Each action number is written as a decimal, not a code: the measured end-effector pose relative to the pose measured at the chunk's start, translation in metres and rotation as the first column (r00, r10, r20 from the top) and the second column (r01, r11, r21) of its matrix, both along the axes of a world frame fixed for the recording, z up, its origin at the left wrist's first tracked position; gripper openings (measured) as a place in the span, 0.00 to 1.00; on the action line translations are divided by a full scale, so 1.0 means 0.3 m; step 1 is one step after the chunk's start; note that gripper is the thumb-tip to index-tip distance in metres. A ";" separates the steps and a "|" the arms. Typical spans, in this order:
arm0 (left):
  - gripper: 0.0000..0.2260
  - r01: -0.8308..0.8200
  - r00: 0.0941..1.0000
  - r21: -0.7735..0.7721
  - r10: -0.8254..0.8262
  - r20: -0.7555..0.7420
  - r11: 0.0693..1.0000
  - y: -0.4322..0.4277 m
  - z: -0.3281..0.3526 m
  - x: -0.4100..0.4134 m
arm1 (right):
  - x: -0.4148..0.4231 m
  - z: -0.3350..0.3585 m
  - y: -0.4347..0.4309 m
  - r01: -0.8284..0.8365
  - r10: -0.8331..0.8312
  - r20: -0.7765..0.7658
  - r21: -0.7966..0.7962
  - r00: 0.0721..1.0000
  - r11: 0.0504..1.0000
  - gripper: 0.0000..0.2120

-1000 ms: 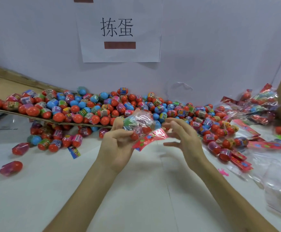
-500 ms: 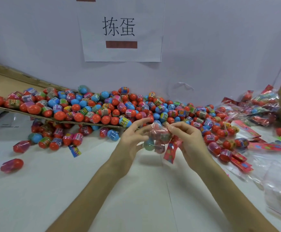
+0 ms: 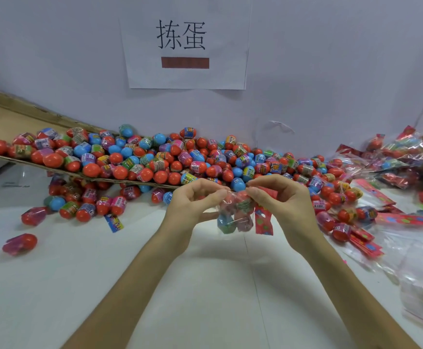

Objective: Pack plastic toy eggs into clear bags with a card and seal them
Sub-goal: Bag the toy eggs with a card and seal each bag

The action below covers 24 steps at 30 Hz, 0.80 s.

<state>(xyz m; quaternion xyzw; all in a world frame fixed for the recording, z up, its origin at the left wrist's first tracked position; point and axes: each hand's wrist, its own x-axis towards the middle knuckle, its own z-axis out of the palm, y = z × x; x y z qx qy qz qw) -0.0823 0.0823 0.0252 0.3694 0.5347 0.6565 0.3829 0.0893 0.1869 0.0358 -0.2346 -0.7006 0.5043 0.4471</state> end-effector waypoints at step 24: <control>0.02 -0.084 0.991 0.089 0.073 0.113 0.993 0.001 -0.016 0.032 | -0.001 -0.014 0.018 -0.048 0.051 0.192 -0.019 0.980 0.999 0.04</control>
